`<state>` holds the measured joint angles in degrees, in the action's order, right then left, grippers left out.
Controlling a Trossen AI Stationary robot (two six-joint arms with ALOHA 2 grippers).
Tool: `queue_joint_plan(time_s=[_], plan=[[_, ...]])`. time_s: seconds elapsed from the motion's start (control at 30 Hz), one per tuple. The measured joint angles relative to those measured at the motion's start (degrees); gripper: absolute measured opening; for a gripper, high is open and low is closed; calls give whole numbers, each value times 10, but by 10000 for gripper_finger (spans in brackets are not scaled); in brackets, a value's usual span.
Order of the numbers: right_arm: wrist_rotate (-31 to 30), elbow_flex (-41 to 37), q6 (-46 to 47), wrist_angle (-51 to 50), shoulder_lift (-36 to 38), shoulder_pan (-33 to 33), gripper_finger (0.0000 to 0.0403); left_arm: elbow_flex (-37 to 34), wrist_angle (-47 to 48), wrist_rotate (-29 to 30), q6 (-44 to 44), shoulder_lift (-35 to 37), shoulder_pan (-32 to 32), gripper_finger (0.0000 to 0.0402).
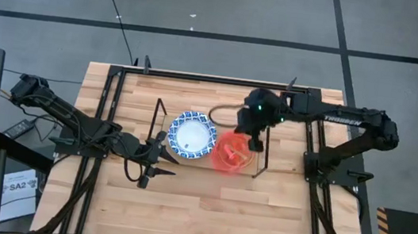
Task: Place and stack plates onto a shelf
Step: Stack the pink plate on top of the green plate on the shelf
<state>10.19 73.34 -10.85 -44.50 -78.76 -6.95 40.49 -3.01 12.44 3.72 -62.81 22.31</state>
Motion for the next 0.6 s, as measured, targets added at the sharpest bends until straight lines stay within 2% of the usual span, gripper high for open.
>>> queue_joint_plan(time_s=[0.27, 0.6], plan=[[19, -1, -29, -69, -26, -99, 6, 0, 0, 0, 0, 0, 0, 169], [65, -2, -31, -80, -95, -141, 6, 0, 0, 0, 1, 0, 0, 169]])
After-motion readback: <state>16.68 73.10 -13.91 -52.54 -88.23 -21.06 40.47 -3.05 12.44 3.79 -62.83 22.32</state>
